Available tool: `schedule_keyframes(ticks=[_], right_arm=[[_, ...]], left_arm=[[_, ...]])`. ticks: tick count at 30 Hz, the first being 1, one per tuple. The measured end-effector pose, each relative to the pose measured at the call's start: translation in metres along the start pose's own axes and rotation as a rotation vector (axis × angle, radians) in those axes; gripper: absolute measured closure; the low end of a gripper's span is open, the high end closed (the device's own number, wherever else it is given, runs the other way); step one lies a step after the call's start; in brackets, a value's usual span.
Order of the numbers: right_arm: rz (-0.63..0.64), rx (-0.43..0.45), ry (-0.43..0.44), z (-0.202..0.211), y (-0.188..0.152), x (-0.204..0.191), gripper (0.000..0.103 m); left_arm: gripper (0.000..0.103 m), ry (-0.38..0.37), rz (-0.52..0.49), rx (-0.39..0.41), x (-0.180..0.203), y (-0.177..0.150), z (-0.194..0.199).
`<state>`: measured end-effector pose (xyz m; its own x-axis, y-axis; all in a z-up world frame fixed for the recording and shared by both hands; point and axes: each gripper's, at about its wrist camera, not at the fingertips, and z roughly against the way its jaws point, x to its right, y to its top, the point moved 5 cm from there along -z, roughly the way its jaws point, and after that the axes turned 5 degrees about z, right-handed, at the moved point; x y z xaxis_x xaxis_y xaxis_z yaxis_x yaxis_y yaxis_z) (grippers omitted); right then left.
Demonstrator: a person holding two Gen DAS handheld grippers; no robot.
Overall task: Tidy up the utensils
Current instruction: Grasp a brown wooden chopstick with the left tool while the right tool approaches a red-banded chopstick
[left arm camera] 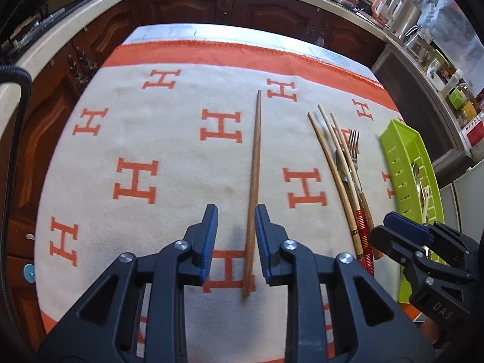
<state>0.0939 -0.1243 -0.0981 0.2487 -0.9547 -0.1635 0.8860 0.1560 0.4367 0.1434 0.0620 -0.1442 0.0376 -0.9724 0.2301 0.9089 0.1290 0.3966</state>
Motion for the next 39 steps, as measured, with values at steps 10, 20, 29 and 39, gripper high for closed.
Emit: schedule_keyframes(ticks=[10, 20, 29, 39], right_arm=[[0.027, -0.052, -0.026, -0.044, 0.007, 0.002, 0.07], [0.046, -0.094, -0.089, -0.074, 0.011, 0.003, 0.082], [-0.027, -0.053, -0.027, -0.059, 0.012, 0.014, 0.084], [-0.015, -0.056, -0.056, -0.06, 0.014, 0.015, 0.084]], left_arm=[[0.081, -0.055, -0.023, -0.051, 0.003, 0.001, -0.029], [0.081, -0.044, -0.089, -0.057, 0.021, 0.006, -0.047], [0.082, 0.015, -0.145, -0.029, 0.032, 0.01, -0.054], [0.099, 0.008, -0.109, -0.025, 0.023, 0.01, -0.052]])
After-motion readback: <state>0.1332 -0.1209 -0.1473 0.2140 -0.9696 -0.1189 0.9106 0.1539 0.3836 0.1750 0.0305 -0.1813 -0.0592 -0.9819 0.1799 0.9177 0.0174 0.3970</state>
